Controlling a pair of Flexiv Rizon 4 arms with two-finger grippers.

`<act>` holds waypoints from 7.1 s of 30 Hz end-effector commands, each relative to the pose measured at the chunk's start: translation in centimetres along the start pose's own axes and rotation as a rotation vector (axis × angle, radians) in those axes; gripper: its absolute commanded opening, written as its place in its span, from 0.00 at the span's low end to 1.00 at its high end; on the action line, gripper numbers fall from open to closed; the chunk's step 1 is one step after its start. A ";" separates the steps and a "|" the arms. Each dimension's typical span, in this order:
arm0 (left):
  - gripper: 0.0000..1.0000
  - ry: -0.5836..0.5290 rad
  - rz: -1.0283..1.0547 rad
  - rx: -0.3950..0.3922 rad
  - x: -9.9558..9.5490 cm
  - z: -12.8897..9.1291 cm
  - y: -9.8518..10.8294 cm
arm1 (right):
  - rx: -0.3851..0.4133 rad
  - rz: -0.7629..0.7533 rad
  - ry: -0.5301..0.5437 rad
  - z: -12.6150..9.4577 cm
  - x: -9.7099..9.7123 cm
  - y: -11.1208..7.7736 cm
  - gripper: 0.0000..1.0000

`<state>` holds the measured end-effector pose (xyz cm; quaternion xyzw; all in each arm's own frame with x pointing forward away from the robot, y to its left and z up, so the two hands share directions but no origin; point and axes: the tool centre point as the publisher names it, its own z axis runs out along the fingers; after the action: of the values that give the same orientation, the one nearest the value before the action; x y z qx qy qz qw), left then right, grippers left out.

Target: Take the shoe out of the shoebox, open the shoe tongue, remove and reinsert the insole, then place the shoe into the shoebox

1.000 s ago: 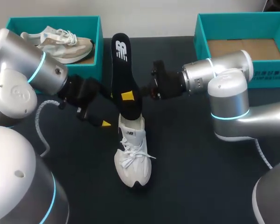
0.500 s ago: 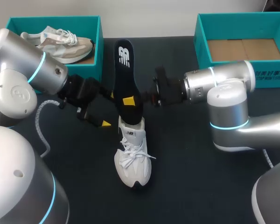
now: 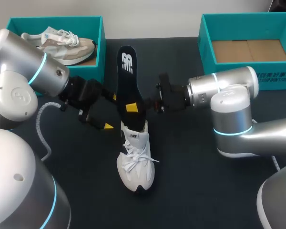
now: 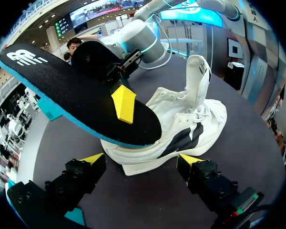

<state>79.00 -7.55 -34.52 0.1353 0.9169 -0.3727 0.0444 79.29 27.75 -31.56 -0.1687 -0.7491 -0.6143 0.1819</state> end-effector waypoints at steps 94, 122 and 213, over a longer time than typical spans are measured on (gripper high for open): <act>1.00 -0.001 0.000 -0.003 0.1 0.0 0.0 | 0.169 0.141 0.072 -1.3 0.8 -2.0 0.27; 1.00 -0.001 0.000 -0.003 0.1 0.0 0.0 | 0.253 0.286 0.104 -0.7 2.4 -5.2 0.00; 1.00 -0.001 0.000 -0.003 0.1 0.0 0.0 | 0.456 0.432 0.034 -1.1 3.0 -2.5 0.00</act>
<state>78.99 -7.53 -34.50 0.1353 0.9169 -0.3727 0.0444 75.46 26.22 -32.52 -0.2689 -0.8090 -0.3826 0.3562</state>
